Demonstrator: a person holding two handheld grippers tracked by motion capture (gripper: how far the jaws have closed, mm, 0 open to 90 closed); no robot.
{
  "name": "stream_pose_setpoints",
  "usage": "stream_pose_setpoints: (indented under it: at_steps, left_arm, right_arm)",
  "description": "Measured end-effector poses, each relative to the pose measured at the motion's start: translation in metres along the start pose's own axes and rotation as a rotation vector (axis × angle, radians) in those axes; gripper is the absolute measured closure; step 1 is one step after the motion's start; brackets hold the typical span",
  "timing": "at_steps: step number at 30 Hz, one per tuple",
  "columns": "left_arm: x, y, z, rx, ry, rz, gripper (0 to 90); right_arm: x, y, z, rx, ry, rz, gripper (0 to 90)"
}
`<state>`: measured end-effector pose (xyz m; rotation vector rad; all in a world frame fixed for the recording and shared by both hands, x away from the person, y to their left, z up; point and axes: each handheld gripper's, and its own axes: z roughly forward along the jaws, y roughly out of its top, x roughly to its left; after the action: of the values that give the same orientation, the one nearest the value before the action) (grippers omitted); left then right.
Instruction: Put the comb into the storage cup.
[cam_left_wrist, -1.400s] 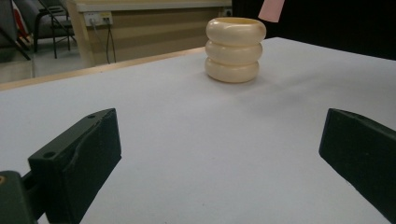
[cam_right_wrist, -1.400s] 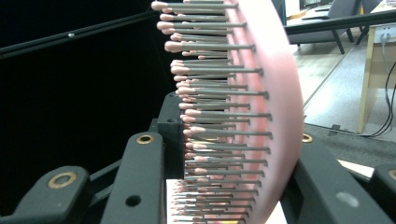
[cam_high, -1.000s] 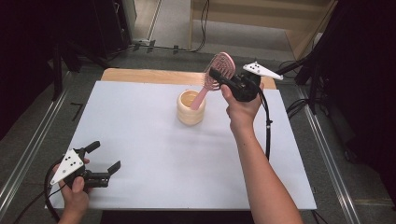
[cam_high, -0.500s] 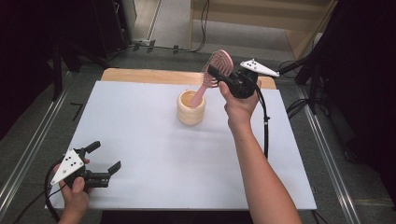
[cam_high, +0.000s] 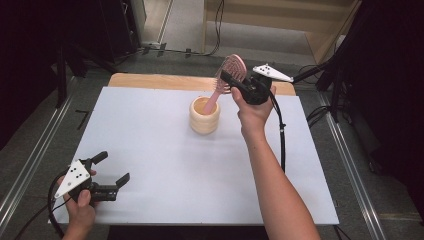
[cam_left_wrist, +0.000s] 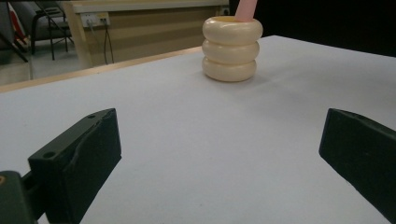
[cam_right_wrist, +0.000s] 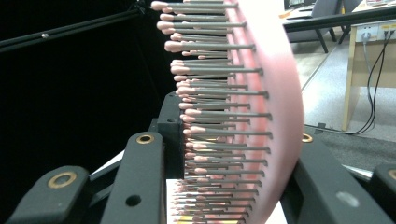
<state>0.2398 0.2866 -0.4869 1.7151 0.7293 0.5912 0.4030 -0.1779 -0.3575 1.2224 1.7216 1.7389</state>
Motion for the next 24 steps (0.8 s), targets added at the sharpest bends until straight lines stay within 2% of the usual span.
stream_pose_setpoints:
  at_steps: [11, 24]
  left_arm:
    - [0.000, 0.000, 0.000, 0.000, -0.001, 0.002, 0.0]
    - [0.000, 0.000, 0.000, 0.000, -0.002, 0.003, 0.0]
  right_arm:
    - [-0.001, -0.009, 0.010, 0.017, -0.004, -0.001, 61.9]
    - [-0.006, -0.024, 0.018, 0.039, -0.014, 0.020, 61.9]
